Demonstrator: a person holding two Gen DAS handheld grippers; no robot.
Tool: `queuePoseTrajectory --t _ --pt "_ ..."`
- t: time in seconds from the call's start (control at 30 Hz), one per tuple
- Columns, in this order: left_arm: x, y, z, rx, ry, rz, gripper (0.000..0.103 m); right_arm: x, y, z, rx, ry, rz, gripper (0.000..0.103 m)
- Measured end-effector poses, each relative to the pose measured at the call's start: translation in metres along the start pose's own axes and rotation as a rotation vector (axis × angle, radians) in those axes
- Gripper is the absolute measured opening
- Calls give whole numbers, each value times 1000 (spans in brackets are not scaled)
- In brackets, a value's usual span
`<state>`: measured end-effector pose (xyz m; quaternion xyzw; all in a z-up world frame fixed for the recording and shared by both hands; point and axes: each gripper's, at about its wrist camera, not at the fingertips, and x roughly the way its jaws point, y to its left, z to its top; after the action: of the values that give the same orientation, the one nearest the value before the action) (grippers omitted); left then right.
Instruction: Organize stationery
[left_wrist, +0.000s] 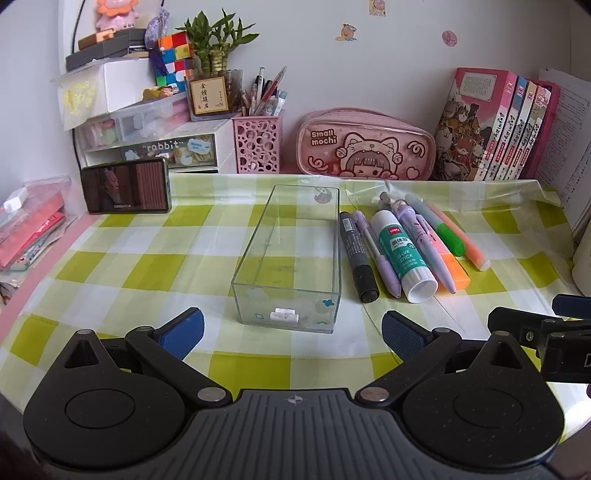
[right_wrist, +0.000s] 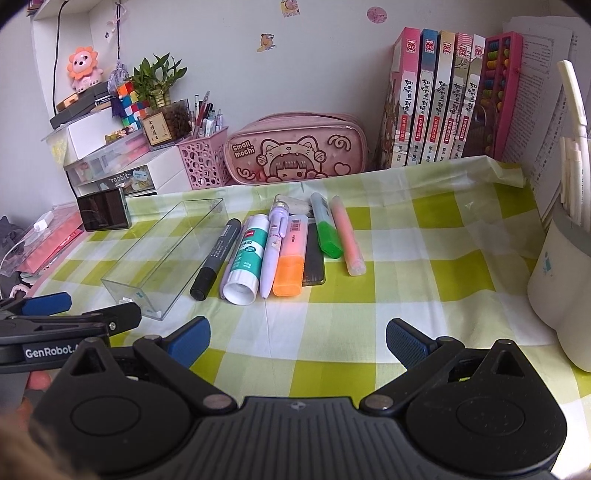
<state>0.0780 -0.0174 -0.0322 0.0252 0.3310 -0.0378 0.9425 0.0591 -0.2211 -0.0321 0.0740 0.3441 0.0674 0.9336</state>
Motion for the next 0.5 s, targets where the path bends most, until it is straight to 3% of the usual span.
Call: queuePoseTrajectory --t 0.5 --pt "36 -4 2 33 37 -6 98 25 -15 22 42 39 47 91"
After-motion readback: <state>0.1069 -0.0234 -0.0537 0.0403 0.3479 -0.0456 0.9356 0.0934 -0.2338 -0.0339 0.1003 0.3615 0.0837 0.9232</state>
